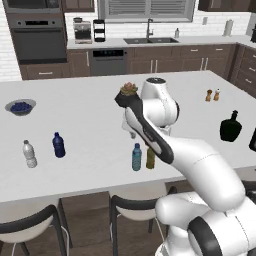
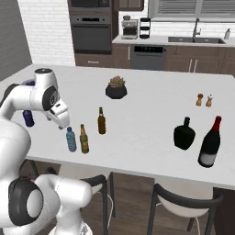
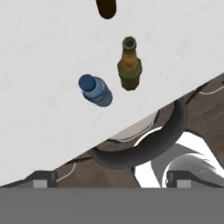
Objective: Move the plastic bottles in the middle to the plastics group, and the glass bottles in the middle to the glass group.
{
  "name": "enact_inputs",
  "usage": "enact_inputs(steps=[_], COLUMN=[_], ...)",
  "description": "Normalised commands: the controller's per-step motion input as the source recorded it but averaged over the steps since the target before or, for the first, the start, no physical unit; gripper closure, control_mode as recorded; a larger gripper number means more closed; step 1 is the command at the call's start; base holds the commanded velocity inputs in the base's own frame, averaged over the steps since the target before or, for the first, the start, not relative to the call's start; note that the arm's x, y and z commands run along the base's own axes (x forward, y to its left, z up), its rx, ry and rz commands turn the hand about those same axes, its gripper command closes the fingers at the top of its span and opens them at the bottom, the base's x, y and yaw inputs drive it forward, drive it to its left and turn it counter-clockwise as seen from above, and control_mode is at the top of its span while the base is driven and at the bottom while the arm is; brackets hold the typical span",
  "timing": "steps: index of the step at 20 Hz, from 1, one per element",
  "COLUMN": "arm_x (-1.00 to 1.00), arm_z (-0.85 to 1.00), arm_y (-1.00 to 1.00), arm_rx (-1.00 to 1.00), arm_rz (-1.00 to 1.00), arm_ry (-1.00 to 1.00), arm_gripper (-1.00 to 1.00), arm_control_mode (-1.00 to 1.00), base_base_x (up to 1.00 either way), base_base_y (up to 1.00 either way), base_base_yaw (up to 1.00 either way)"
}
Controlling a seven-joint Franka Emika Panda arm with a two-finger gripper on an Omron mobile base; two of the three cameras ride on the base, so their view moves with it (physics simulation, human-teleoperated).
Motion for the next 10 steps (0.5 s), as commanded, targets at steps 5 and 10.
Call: enact_inputs(steps=[5, 10], arm_x=[0.32, 0.12], arm_z=[-0.23, -0.31], arm_y=[0.0, -0.02], arm_rx=[0.04, 0.0], arm_rz=[-0.21, -0.11], arm_ry=[0.03, 0.01], arm_gripper=[-1.0, -1.0], arm_control_mode=[-1.0, -1.0], base_base_x=[0.0, 0.0], base_base_y=[0.0, 0.0], base_base_yaw=[0.0, 0.0])
